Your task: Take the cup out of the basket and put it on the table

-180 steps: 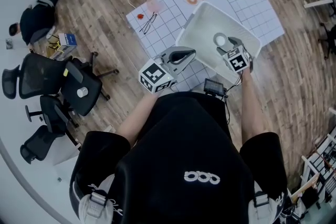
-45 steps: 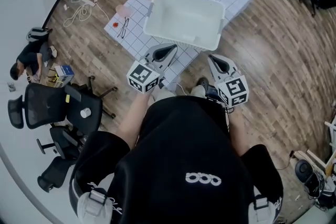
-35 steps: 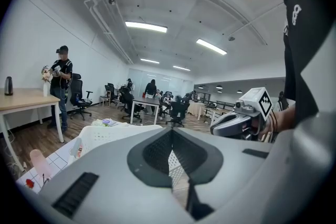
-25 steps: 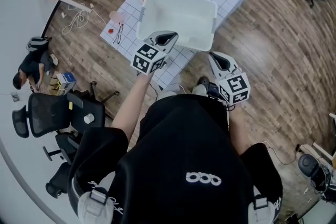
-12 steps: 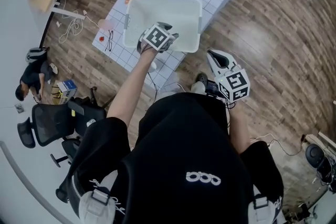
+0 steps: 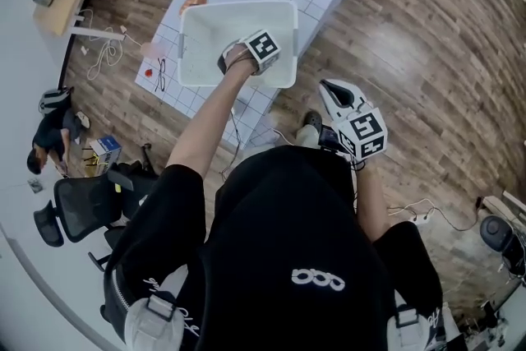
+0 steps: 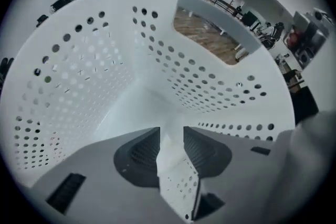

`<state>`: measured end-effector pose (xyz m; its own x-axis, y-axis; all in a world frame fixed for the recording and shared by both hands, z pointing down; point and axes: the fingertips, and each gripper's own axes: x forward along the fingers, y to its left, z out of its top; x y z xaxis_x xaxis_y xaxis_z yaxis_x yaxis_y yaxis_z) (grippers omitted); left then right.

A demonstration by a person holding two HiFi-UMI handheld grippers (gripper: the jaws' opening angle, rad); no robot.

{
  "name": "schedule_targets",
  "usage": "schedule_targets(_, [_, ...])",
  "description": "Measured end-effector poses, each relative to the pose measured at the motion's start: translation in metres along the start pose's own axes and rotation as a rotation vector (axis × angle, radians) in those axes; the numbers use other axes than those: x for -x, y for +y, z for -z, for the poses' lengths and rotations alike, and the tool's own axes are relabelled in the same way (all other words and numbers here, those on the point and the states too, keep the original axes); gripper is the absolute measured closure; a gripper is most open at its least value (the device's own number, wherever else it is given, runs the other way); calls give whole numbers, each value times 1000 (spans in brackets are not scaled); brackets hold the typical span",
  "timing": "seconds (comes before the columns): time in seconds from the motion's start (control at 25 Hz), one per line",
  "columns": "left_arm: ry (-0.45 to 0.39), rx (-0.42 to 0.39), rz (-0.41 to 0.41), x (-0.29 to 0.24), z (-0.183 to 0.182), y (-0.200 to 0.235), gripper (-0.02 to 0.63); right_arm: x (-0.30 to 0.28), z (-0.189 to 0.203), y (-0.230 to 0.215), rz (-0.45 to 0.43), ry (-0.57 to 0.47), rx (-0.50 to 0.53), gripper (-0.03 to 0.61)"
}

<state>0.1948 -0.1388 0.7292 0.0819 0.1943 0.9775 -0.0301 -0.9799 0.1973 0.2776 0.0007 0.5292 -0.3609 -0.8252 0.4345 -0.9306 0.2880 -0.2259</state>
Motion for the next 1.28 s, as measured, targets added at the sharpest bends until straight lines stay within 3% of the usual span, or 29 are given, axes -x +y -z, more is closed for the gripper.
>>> schedule_targets(0.16, [123, -5, 42, -17, 13, -5, 470, 2, 3, -7, 12, 13, -7, 552])
schedule_targets(0.6, [272, -61, 48, -63, 33, 7, 507, 4, 4, -18, 47, 38, -22, 552])
schedule_targets(0.88, [296, -105, 5, -63, 39, 14, 586, 1, 1, -19, 53, 37, -13, 552])
schedule_targets(1.0, [284, -95, 2, -60, 41, 17, 592, 0, -1, -18, 51, 35, -9, 552])
schedule_targets(1.28, [167, -68, -5, -39, 31, 19, 594, -4, -5, -9, 32, 33, 9, 552])
